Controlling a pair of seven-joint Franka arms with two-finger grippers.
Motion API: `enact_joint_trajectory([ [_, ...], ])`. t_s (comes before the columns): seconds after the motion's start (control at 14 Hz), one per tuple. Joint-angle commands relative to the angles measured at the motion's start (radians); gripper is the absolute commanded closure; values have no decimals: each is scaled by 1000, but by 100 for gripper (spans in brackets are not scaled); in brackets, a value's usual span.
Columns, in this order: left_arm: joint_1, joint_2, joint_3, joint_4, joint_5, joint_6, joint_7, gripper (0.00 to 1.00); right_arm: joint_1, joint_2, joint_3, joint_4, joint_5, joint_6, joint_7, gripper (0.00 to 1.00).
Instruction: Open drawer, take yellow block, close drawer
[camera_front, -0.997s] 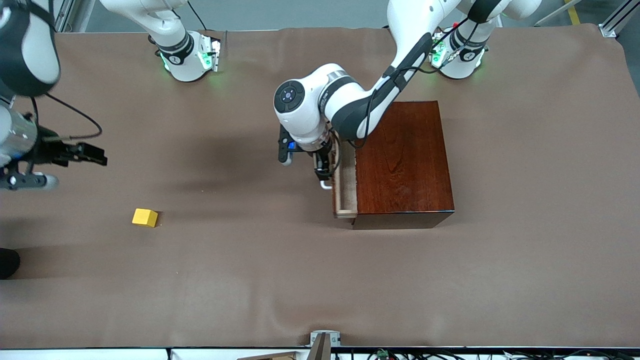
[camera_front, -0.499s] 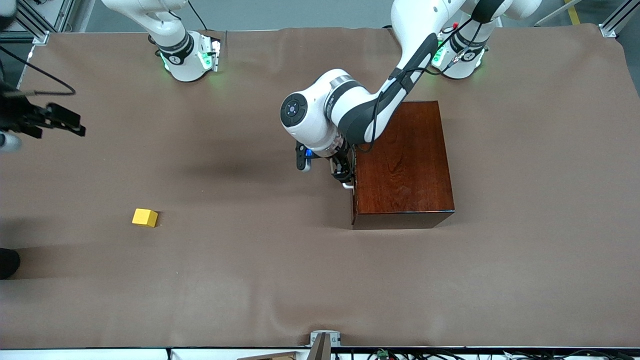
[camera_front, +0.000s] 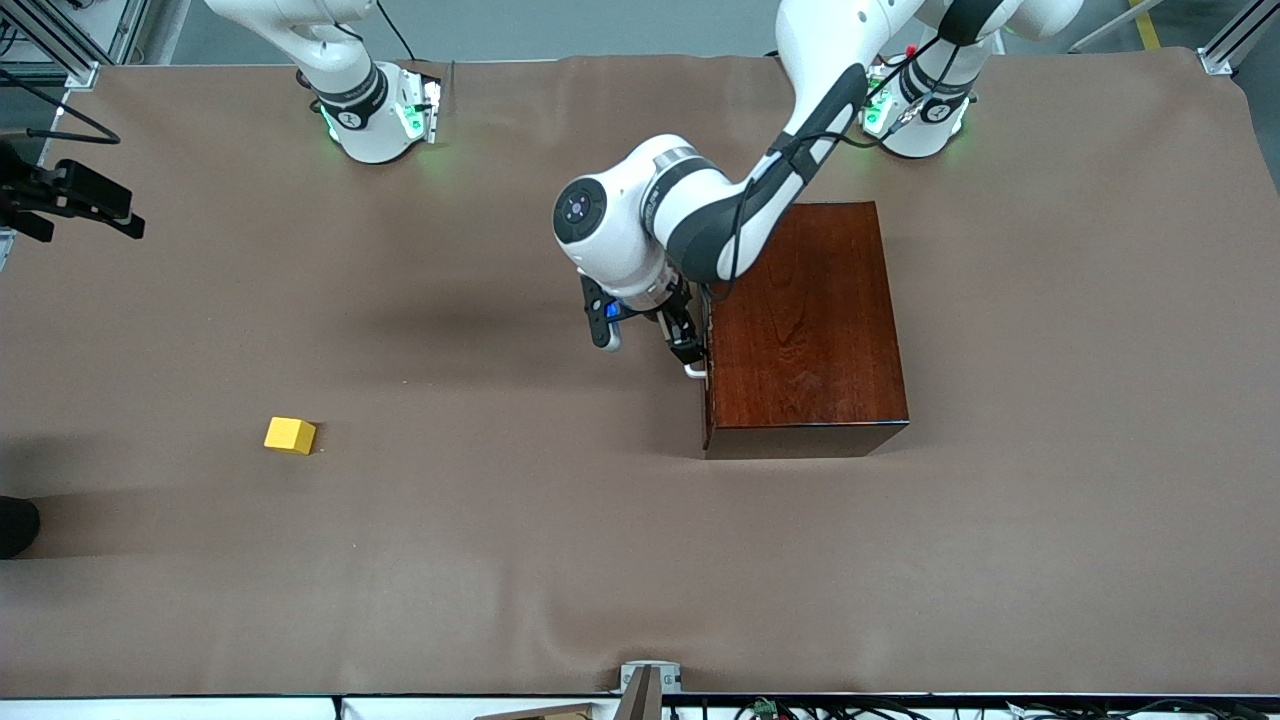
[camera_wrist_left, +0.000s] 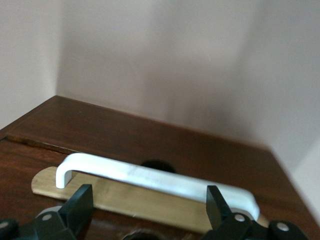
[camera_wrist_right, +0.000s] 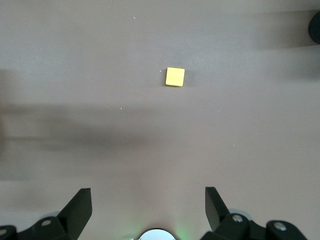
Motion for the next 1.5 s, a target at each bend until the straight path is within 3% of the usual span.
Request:
enact_joint_trajectory([
  [0.0,-48,-28,-1,-9,33,42,-279,0,-24,-53,25,-83,-6,40,11,0],
  [0.43,-30,-242,8,-12,-40,-27,-674,0,-18,-51,-6,-54,-1,45,1,0],
  [0.64,62,-368,8,-23,-44,-106,-781,0,-19,-39,-12,-35,-3,39,-2,0],
  [0.93,174,-456,5,-27,-56,-195,-1100,0,-18,-36,-10,-42,-6,42,-2,0],
  [1.07,263,-485,5,-27,-120,-228,-1052,0,-15,-32,-10,-45,-3,36,1,0],
  [1.42,504,-551,2,-58,-215,-232,-616,0,-10,11,-7,-43,-17,108,-2,0],
])
